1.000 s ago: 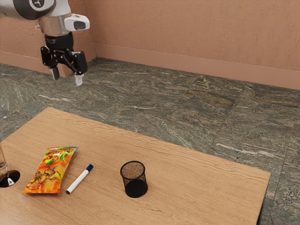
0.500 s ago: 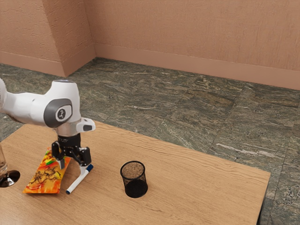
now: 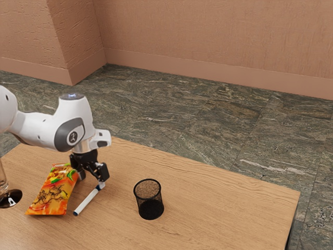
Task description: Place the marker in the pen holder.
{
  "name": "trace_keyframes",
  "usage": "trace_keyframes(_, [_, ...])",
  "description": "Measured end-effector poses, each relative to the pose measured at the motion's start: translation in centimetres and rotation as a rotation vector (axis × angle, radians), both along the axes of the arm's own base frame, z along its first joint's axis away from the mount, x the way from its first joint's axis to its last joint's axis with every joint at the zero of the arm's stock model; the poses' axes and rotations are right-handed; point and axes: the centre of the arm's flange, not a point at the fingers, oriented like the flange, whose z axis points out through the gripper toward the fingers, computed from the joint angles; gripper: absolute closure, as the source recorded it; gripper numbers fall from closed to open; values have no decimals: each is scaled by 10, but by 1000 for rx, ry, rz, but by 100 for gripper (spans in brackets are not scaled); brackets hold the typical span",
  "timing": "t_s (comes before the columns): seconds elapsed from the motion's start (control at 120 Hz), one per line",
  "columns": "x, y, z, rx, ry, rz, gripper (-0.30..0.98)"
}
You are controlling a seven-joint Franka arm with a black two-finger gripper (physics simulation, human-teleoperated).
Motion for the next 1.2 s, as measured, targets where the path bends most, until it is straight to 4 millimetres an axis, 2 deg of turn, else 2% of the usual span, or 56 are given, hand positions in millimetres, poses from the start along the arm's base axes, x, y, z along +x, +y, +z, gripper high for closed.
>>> trace_keyframes(0.283, [-10,-5,-20,-8,21,-27,9])
trace_keyframes(0.383, [-10,-3,-27,-12,30,-17,20])
trace_keyframes(0.533, [-8,0,-27,-20,23,-5,49])
trace_keyframes(0.633, [-7,-1,-27,-21,21,-6,62])
trace_keyframes(0.758, [-7,0,-31,-20,27,-7,71])
trace_keyframes(0.992, [-6,0,-32,-9,26,-1,78])
trace_keyframes(1.1, [-1,0,-21,-2,3,1,79])
trace_keyframes(1.15, [4,-2,-6,3,-26,-1,79])
trace_keyframes(1.2, [9,-4,18,6,-66,-6,79])
